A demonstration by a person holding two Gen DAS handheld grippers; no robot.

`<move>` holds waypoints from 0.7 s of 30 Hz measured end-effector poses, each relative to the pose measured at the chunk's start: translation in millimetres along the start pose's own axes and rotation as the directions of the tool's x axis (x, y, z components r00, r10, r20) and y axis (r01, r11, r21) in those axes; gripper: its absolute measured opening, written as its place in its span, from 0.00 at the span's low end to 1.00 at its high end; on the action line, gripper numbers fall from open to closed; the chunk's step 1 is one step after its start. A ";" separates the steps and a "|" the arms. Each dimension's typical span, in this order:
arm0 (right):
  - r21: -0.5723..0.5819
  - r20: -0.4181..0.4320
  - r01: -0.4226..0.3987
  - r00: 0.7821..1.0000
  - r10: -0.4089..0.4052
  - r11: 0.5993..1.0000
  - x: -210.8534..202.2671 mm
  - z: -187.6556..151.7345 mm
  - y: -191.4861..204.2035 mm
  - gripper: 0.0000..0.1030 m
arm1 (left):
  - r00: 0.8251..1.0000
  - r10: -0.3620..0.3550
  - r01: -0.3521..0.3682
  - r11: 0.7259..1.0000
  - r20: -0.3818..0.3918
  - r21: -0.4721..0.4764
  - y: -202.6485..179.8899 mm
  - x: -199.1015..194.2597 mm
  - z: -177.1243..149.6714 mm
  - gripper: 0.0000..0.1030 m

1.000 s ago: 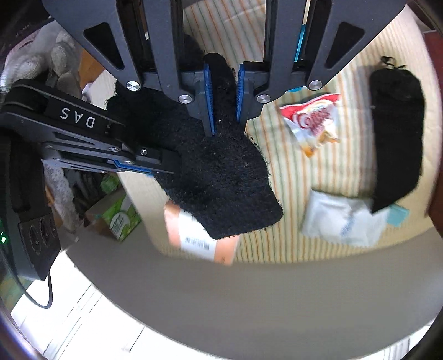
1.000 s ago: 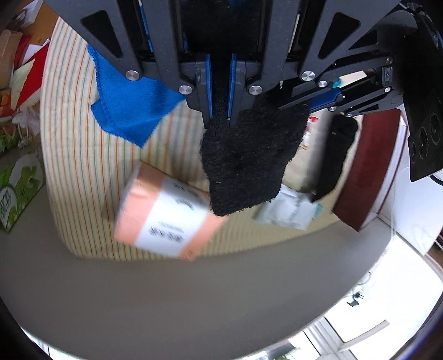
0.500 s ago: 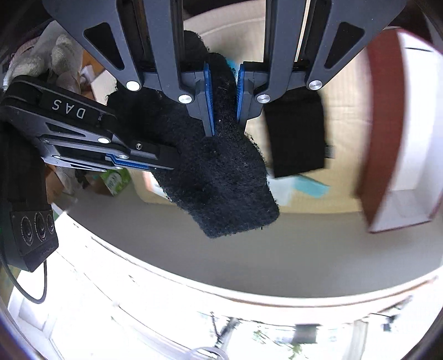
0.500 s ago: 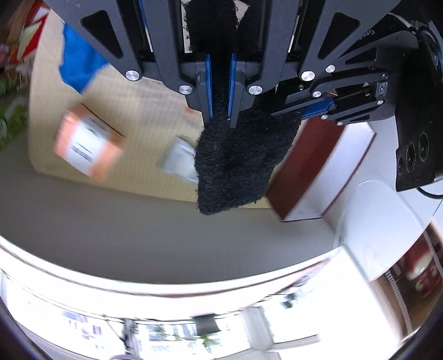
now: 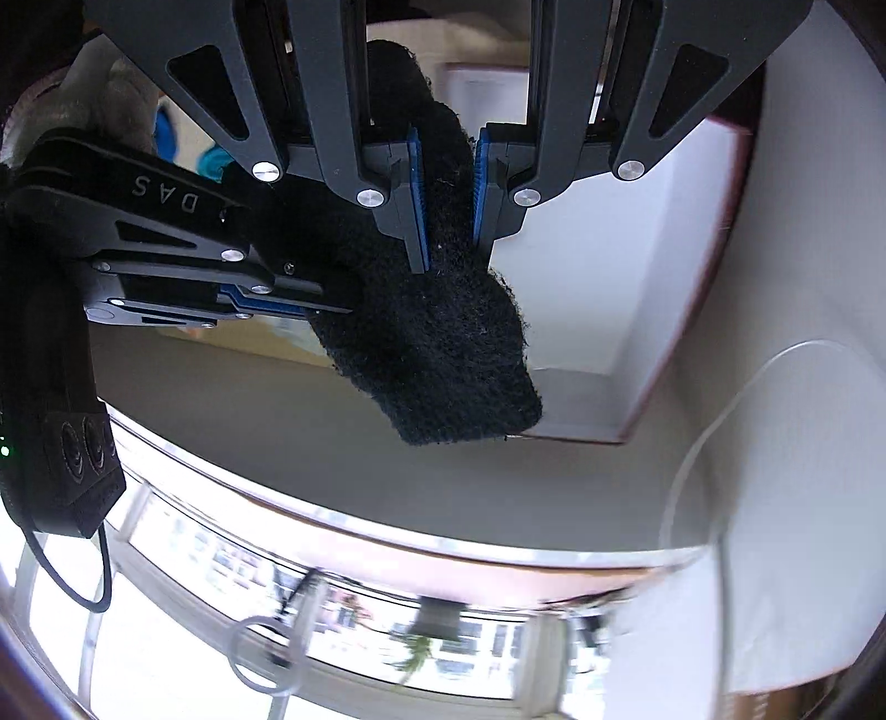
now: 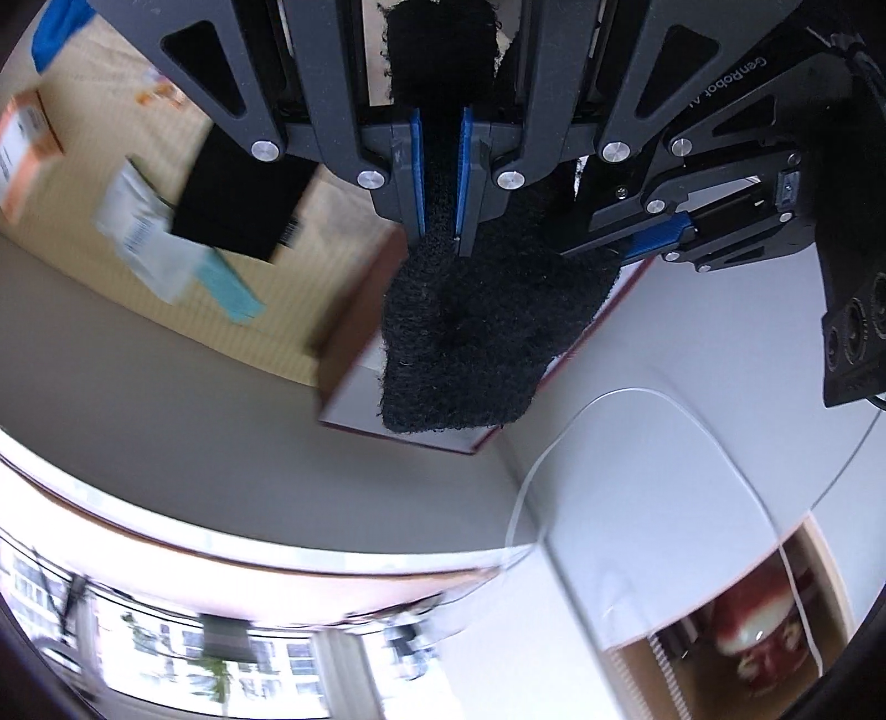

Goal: Organize soft objects
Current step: 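Lift the black glove with the right tool and carry it over the shoebox, then lower the glove into the shoebox and open the right tool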

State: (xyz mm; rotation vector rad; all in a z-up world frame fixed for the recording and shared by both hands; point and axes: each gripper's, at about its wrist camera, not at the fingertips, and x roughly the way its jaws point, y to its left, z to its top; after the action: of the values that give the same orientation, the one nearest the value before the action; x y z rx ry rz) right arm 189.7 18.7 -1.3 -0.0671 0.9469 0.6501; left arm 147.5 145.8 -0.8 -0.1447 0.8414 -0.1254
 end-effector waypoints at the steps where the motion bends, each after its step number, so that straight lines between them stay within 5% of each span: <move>1: -0.012 -0.004 -0.001 1.000 0.001 1.000 6.6 3.5 8.3 0.08 | 1.000 0.014 -0.014 1.000 0.000 -0.007 7.6 0.0 -1.3 0.12; 15: -0.095 -0.034 0.027 0.999 -0.030 0.995 70.1 27.5 59.7 0.12 | 0.987 0.160 -0.161 0.985 -0.018 -0.056 65.8 15.4 -6.6 0.16; 16: -0.099 -0.030 0.035 0.999 -0.038 0.994 71.0 27.0 59.9 0.14 | 0.984 0.177 -0.178 0.983 -0.026 -0.050 66.6 17.3 -5.5 0.19; 18: -0.111 -0.017 0.069 0.997 -0.071 0.991 73.6 27.2 60.3 0.37 | 0.976 0.215 -0.216 0.975 -0.022 -0.052 68.1 17.9 -4.3 0.22; 21: -0.116 0.025 0.105 0.994 -0.103 0.988 68.1 25.0 53.9 0.62 | 0.970 0.242 -0.242 0.968 -0.006 -0.060 73.3 14.0 -7.7 0.40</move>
State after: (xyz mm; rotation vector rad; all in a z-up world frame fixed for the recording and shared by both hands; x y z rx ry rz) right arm 206.6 103.7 -27.0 -0.2126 0.8808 0.6084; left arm 154.9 214.9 -29.1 -0.0977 0.8559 0.1302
